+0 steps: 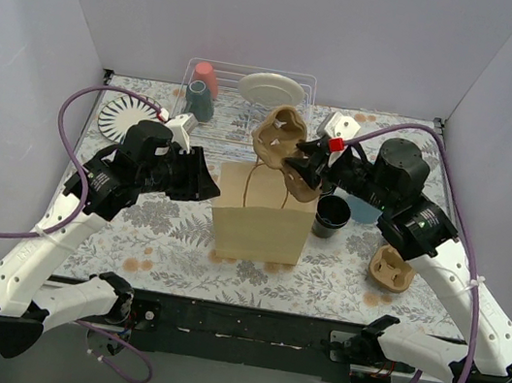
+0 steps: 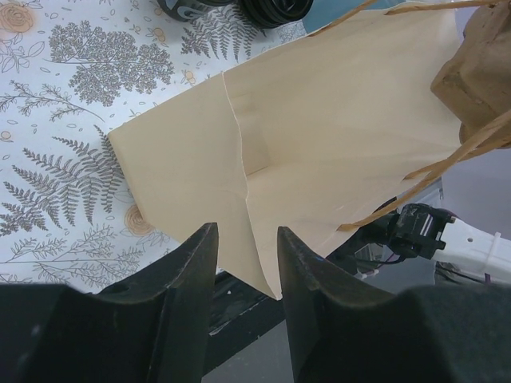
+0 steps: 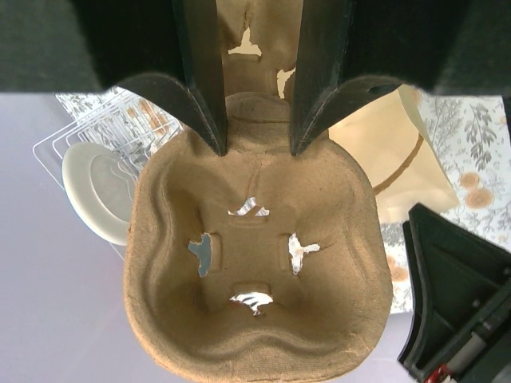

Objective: Pack the takeout coffee

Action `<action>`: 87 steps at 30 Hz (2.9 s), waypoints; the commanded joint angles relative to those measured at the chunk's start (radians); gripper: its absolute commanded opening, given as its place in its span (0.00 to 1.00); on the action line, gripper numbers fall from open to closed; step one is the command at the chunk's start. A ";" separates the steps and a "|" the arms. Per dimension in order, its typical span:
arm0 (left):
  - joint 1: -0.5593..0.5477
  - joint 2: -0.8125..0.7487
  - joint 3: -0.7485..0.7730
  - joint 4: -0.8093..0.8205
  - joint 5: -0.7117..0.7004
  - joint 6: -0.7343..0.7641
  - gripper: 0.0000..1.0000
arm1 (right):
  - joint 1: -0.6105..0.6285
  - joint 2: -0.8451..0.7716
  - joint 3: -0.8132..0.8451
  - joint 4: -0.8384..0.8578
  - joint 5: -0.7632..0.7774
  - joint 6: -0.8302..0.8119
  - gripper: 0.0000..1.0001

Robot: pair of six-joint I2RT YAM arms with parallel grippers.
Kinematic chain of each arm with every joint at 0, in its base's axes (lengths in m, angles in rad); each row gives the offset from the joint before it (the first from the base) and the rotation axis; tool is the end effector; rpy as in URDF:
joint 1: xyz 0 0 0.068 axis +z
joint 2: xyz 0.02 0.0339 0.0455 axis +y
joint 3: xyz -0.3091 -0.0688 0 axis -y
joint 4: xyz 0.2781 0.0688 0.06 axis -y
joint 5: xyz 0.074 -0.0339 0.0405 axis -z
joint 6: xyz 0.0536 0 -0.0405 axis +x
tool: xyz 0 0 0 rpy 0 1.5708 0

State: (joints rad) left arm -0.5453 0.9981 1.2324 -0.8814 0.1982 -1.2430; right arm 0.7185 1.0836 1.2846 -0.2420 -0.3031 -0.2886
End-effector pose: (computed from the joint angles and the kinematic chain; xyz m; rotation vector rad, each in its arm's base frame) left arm 0.1741 -0.1180 0.4199 -0.7320 2.3714 -1.1163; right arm 0.1858 0.1838 0.4958 -0.9916 1.3068 0.5745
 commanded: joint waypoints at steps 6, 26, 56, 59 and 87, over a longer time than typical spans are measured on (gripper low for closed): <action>-0.001 -0.026 0.004 0.021 -0.010 0.007 0.37 | 0.004 -0.025 0.010 0.095 0.078 0.057 0.28; -0.001 -0.021 -0.033 0.052 -0.017 0.004 0.38 | 0.006 0.009 -0.027 0.089 0.173 0.039 0.27; -0.015 0.131 0.030 0.343 0.300 -0.150 0.39 | 0.006 -0.025 -0.045 0.124 0.137 0.092 0.27; -0.025 0.126 0.006 0.357 0.345 -0.141 0.39 | 0.006 -0.021 -0.045 0.130 0.131 0.100 0.27; -0.090 0.068 -0.094 0.467 0.452 -0.075 0.43 | 0.006 -0.014 -0.027 0.153 0.157 0.140 0.26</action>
State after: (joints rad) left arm -0.6201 1.0748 1.1507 -0.4545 0.6258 -1.3243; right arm 0.7204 1.0756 1.2377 -0.1539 -0.1753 -0.1589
